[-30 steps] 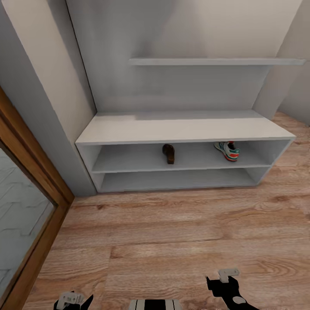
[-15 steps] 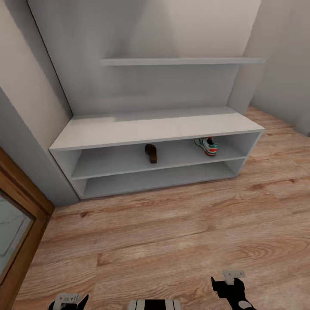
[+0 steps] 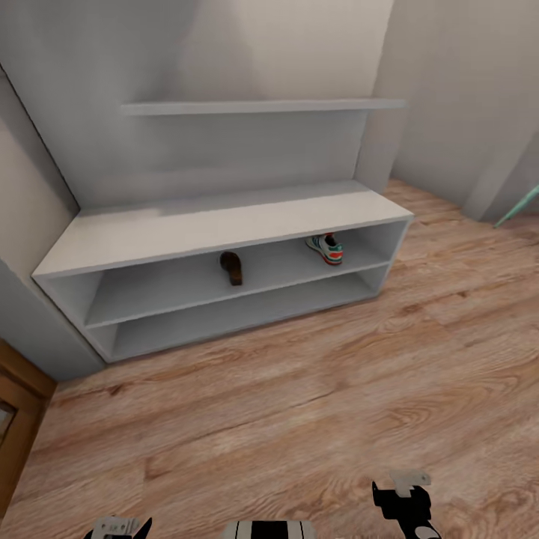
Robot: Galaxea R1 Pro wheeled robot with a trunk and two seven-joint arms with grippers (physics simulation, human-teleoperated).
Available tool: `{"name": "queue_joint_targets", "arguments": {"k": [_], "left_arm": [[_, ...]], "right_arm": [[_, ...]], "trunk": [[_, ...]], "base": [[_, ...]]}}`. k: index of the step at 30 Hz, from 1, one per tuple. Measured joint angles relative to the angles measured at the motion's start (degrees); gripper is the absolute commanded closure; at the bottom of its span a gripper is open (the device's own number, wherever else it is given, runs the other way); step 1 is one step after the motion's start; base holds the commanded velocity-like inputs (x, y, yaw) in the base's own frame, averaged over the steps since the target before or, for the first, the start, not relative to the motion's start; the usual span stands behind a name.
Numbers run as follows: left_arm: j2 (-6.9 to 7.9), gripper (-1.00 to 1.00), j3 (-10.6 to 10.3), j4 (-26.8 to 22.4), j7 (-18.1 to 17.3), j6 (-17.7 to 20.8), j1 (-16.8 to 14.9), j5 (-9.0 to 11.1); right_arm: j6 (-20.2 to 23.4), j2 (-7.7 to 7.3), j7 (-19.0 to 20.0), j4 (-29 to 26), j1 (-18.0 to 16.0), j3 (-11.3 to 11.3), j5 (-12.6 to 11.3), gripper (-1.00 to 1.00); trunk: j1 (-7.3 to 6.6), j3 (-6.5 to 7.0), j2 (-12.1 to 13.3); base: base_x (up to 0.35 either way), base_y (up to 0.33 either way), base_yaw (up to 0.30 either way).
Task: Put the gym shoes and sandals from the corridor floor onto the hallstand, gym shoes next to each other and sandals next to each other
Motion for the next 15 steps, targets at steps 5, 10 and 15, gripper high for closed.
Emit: {"name": "queue_joint_targets", "arguments": {"k": [5, 10, 15], "left_arm": [[-0.02, -1.00, 0.0, 0.1, 0.0, 0.0, 0.0, 0.0], [0.02, -1.00, 0.0, 0.1, 0.0, 0.0, 0.0, 0.0], [0.05, -1.00, 0.1, 0.1, 0.0, 0.0, 0.0, 0.0]], "right_arm": [[0.0, 0.00, 0.0, 0.0, 0.0, 0.0, 0.0, -1.00], [0.0, 0.06, 0.0, 0.0, 0.1, 0.0, 0.0, -1.00], [-0.1, 0.01, 0.0, 0.0, 0.1, -0.1, -0.1, -1.00]], "trunk": [[0.00, 0.00, 0.0], [0.00, 0.00, 0.0], [0.00, 0.00, 0.0]], "base": [[0.000, 0.000, -0.273], [0.000, 0.000, -0.273], [0.000, 0.000, -0.273]]}}
